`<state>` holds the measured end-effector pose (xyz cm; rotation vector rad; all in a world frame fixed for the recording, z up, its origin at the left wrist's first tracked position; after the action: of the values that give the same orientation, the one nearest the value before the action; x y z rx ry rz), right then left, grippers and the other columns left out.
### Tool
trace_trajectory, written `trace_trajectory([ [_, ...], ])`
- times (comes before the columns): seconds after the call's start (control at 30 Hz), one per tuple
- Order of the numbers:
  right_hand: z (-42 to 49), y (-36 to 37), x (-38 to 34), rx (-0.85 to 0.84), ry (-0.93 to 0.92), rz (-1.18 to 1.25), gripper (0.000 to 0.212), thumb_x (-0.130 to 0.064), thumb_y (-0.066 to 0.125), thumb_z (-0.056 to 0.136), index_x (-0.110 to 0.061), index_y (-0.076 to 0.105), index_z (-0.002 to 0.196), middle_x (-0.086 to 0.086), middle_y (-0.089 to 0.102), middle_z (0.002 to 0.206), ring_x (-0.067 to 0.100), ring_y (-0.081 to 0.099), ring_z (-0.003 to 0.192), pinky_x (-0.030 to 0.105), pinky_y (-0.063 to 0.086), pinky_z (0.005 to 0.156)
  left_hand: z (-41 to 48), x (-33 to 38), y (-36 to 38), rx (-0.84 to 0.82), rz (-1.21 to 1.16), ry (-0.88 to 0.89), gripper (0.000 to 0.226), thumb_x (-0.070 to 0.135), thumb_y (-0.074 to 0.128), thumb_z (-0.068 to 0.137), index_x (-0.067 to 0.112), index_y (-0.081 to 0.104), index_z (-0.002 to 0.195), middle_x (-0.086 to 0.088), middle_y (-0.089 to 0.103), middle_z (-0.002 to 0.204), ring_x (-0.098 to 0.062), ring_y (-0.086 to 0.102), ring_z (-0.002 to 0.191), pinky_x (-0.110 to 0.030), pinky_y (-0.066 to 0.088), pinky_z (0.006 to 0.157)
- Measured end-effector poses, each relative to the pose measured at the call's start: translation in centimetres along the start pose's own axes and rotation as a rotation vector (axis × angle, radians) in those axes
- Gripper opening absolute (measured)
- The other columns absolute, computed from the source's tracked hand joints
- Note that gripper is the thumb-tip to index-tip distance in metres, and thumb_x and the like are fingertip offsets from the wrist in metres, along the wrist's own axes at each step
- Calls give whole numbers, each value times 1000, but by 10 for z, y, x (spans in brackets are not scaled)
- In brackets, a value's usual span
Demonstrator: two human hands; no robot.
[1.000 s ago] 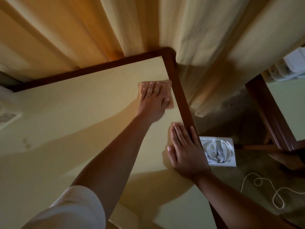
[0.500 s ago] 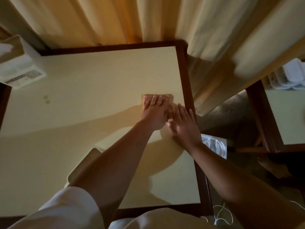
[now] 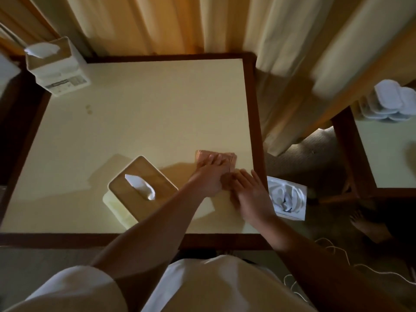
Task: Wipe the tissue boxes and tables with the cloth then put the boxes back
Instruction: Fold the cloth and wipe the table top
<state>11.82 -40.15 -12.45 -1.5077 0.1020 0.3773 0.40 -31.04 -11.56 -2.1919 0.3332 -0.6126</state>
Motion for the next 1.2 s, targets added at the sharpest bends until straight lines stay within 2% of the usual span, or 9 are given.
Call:
trace_trajectory([
  [0.17,-46,0,-15,73,-18,9,30,-19,50,92,-7,70,111,11,66,131,33,57,133,54,37,118,-53,10,44,49,-68,-2,87,-3,46,96,20,5,170,-4,-8,177,-25,-12,162,-41,-3,131],
  [0.47,-105,-1,-52,24,-31,-31,22,-24,64,95,-12,70,112,11,67,128,31,57,132,53,35,120,-120,12,91,145,-89,3,90,-6,47,91,19,9,169,-2,-6,177,-19,-16,161,-39,-5,132],
  [0.57,-110,-6,-61,-5,16,15,31,-29,60,95,-13,68,120,10,67,128,30,57,129,51,40,116,-140,15,86,233,-157,-8,77,-6,49,91,18,33,162,-5,17,175,-26,3,163,-41,18,131],
  [0.63,-107,-18,-74,27,31,98,31,-30,59,95,-14,68,120,6,69,123,26,61,121,44,46,108,-160,15,74,367,-203,-13,61,-6,52,93,17,50,149,-5,42,161,-29,39,150,-44,50,111],
  [0.7,-101,-30,-95,43,3,191,26,-28,60,95,-18,69,117,1,70,118,20,63,112,36,50,98,-183,14,58,524,-251,5,48,-5,55,94,15,61,137,-2,60,141,-26,64,119,-43,61,87],
  [0.77,-92,-36,-122,10,-50,264,31,-32,54,98,-18,67,122,2,69,119,19,63,110,34,51,94,-206,8,44,648,-296,-5,40,-3,54,97,13,66,132,-2,68,129,-22,67,107,-38,60,83],
  [0.9,-73,-36,-165,-17,-7,419,43,-40,47,104,-14,60,136,4,68,129,17,62,117,35,53,102,-245,-15,15,805,-420,-118,39,4,54,103,14,68,138,-2,67,139,-16,62,126,-25,49,100],
  [1.0,-59,-37,-183,11,146,557,47,-40,52,107,-13,54,145,5,63,139,16,58,127,24,40,105,-262,-37,-5,871,-424,-147,35,6,55,104,14,70,134,-3,69,136,-20,65,119,-29,54,92],
  [1.2,-35,-29,-216,17,210,608,70,-42,51,106,-10,23,162,8,44,155,18,44,139,25,34,108,-259,-113,-29,877,-435,-225,35,11,58,100,13,71,133,-6,68,134,-26,64,119,-36,53,92],
])
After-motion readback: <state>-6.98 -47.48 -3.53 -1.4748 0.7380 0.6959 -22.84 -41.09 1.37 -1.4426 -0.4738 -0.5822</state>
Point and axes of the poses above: each hand's wrist, its own z-axis towards the middle knuckle, its own y-axis out of the palm, x = y × z, the point moved 6 cm from there along z, towards the middle knuckle
